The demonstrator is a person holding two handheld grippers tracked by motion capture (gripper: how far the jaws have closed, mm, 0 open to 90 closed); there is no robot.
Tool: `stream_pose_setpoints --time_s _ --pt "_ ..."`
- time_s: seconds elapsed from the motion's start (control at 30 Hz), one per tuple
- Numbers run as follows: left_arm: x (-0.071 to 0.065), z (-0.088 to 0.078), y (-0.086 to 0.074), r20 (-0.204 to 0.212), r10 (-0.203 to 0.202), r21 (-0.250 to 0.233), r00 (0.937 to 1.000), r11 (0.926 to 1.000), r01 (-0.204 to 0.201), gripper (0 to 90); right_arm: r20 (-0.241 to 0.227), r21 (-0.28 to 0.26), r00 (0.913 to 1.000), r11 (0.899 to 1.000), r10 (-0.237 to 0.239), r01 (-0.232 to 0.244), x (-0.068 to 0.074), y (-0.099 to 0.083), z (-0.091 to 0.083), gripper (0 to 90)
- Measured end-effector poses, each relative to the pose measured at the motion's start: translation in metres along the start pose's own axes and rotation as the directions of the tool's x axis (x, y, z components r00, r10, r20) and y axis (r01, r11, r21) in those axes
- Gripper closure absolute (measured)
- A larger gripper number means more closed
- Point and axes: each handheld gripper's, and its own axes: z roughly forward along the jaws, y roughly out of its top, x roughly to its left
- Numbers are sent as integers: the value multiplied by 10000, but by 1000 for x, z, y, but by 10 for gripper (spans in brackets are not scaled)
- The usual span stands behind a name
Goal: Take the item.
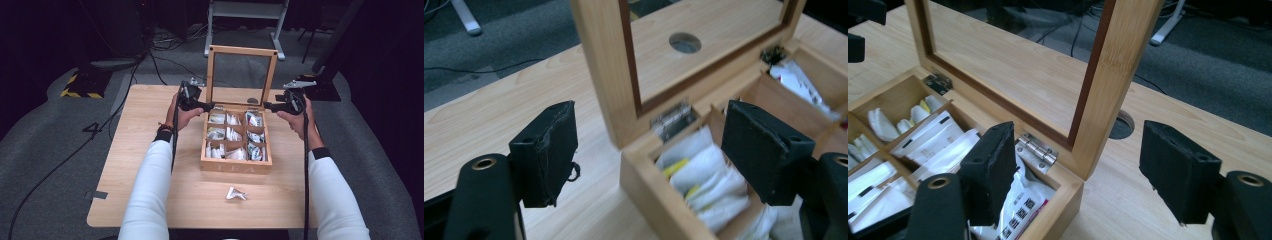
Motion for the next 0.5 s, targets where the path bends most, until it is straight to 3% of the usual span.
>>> stream_pose_setpoints --time_s 0.17,0.23,0.33,0.5 --pt "-4 11 15 -163 -289 -34 9995 9996 288 228 -29 -91 9991 9991 422 -422 -5 9 11 309" --pt "-3 15 19 -523 -433 -8 9977 9991 433 229 -91 -33 9988 9988 490 -490 -6 11 16 308" --pt "0 21 23 -627 -633 121 9960 9979 642 227 -79 59 9987 9987 501 -501 -4 14 22 308" --pt "5 25 27 -366 -948 14 9948 9955 949 227 -147 59 9975 9976 687 -686 -2 15 28 307"
